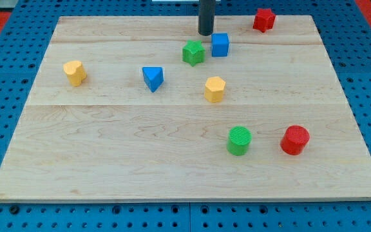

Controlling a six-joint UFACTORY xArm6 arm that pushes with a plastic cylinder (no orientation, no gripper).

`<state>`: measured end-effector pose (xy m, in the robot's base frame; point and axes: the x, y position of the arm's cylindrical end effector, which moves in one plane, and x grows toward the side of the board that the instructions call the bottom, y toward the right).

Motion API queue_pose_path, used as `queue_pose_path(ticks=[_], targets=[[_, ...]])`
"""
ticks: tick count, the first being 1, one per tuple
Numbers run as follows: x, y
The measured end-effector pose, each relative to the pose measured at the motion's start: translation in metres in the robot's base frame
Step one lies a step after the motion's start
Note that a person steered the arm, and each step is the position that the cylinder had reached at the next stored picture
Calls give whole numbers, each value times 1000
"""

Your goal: Move the red star right a bit

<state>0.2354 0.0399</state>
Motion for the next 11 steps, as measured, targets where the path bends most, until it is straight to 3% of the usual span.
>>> queue_pose_path(ticks=[1,3,11], targets=[[-16,3],[-44,66],[-43,128]])
